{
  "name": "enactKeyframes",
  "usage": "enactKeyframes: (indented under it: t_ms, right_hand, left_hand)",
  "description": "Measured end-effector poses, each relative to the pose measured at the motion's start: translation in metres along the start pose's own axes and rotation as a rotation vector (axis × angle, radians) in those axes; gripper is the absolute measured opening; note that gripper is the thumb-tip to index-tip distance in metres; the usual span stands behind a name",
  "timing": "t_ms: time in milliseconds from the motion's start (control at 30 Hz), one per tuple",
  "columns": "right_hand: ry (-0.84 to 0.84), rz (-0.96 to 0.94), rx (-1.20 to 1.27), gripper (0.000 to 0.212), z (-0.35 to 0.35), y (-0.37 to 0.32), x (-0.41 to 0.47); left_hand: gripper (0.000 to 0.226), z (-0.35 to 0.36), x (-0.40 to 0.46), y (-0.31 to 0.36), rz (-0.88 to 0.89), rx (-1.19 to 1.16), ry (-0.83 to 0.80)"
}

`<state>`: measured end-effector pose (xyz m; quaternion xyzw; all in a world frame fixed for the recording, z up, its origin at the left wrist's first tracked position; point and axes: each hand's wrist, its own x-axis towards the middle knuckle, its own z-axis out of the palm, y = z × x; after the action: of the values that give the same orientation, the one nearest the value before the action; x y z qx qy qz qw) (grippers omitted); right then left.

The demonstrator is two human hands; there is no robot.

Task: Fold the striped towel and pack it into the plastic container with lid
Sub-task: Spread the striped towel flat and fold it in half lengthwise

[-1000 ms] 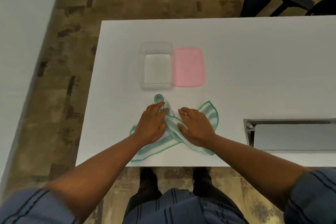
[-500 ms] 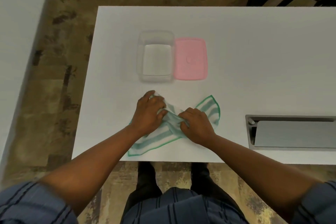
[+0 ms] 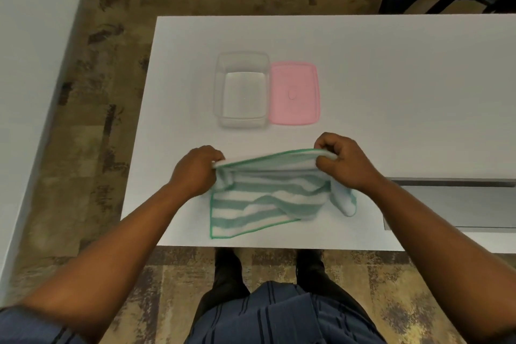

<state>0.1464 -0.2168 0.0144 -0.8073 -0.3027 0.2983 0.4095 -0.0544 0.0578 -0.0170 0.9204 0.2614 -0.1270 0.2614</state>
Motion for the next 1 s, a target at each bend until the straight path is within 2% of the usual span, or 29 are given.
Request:
enactKeyframes:
  t_ms: [100, 167, 233, 300, 367, 467, 533, 633, 767, 833, 900, 933, 1000]
  right_hand:
    - [-0.199, 0.096, -0.248, 0.026, -0.016, 0.010, 0.003]
    - [-0.377, 0.150, -0.535, 0.023, -0.023, 0.015, 0.005]
    - [-0.500, 0.218, -0.766, 0.016, -0.028, 0.019, 0.005]
    - [-0.504, 0.276, -0.821, 0.029, -0.034, 0.021, 0.005]
    - [-0.447, 0.281, -0.745, 0.034, -0.039, 0.021, 0.007]
    - [-0.365, 0.292, -0.549, 0.021, -0.048, 0.015, 0.010]
    - [-0.377, 0.333, -0.363, 0.017, -0.056, 0.004, 0.010]
    - [-0.515, 0.383, -0.123, 0.017, -0.060, -0.017, 0.007]
    - [-0.735, 0.456, 0.095, 0.016, -0.048, -0.030, 0.001]
    - [-0.763, 0.454, 0.153, 0.011, -0.043, -0.029, 0.001]
    - [-0.670, 0.444, 0.111, 0.024, -0.041, -0.021, 0.009]
    - [-0.574, 0.428, 0.052, 0.024, -0.039, -0.014, 0.015]
    - [-0.318, 0.331, -0.153, 0.010, -0.035, 0.002, 0.028]
  left_hand:
    - [0.037, -0.021, 0.003, -0.011, -0.079, -0.136, 0.072]
    - [0.038, -0.038, 0.007, -0.016, -0.106, -0.157, 0.110]
    - [0.040, -0.052, 0.012, -0.020, -0.149, -0.100, 0.111]
    - [0.043, -0.062, 0.016, -0.024, -0.194, 0.020, 0.064]
    - [0.042, -0.068, 0.020, -0.029, -0.211, 0.148, -0.010]
    - [0.033, -0.073, 0.022, -0.032, -0.209, 0.277, -0.094]
    - [0.021, -0.077, 0.022, -0.031, -0.212, 0.339, -0.133]
    - [0.010, -0.078, 0.023, -0.030, -0.212, 0.350, -0.254]
    - [0.013, -0.067, 0.019, -0.024, -0.184, 0.396, -0.597]
    - [0.014, -0.061, 0.018, -0.025, -0.188, 0.447, -0.679]
    - [0.014, -0.056, 0.018, -0.028, -0.193, 0.465, -0.660]
    - [0.013, -0.054, 0.019, -0.030, -0.197, 0.461, -0.610]
    - [0.012, -0.048, 0.021, -0.031, -0.217, 0.475, -0.424]
